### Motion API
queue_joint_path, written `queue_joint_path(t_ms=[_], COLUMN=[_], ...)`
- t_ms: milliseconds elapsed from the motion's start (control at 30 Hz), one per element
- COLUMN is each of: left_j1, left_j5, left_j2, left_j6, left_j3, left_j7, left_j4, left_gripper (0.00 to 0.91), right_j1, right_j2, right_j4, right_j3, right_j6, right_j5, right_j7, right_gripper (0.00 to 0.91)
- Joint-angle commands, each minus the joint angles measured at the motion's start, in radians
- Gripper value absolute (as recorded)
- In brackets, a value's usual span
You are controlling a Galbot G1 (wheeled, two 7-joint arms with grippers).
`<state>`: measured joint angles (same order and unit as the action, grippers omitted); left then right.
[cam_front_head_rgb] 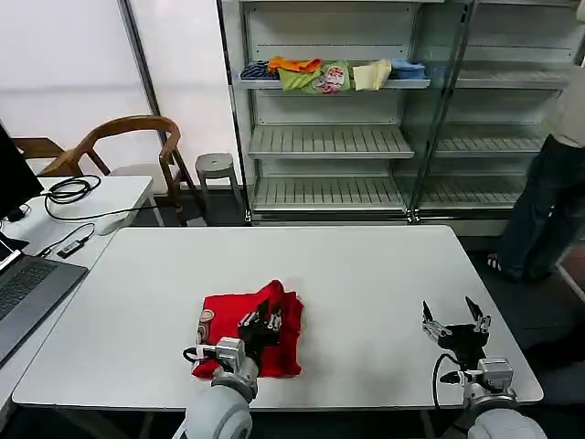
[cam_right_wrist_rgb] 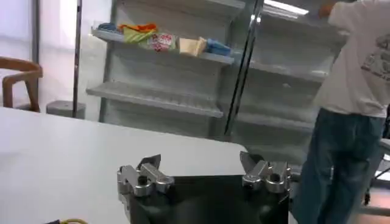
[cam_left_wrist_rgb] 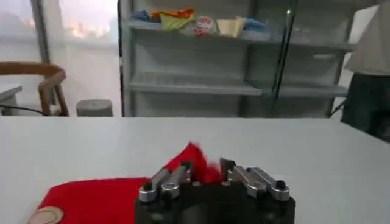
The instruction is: Fold and organize the clothes.
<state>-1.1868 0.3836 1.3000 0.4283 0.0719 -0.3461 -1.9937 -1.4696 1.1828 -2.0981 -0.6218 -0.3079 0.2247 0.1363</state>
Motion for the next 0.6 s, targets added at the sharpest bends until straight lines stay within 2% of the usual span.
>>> queue_joint_path(t_ms=[33,233,400,600], left_j1=[-0.003,-0.027,-0.090,-0.186], left_j5=[0.039,0.045,0.064,0.058], left_j2=[0.001,-0.072,-0.178,-0.192], left_j6=[-0.084,-0.084,-0.078,-0.071], left_j3=[0.002,0.097,0.300,0.432], left_j7=[0.069,0.106,0.133,0.124], left_j4=[-0.060,-0.179,-0.186,-0.101], left_gripper=[0.907,0.907,0.907,0.907], right_j1=[0.007,0.023,0.040,0.053], right_j2=[0.002,0.008,0.012,0.018], right_j4=[0.001,0.008,0.009,0.006], right_j3=[0.004,0.012,0.017,0.022], right_j6=[0.002,0.005,0.007,0.008], right_j5=[0.000,0.001,0.004,0.007], right_j7=[-0.002,-0.004,-0.006,-0.008], right_gripper=[0.907,0.907,0.907,0.907])
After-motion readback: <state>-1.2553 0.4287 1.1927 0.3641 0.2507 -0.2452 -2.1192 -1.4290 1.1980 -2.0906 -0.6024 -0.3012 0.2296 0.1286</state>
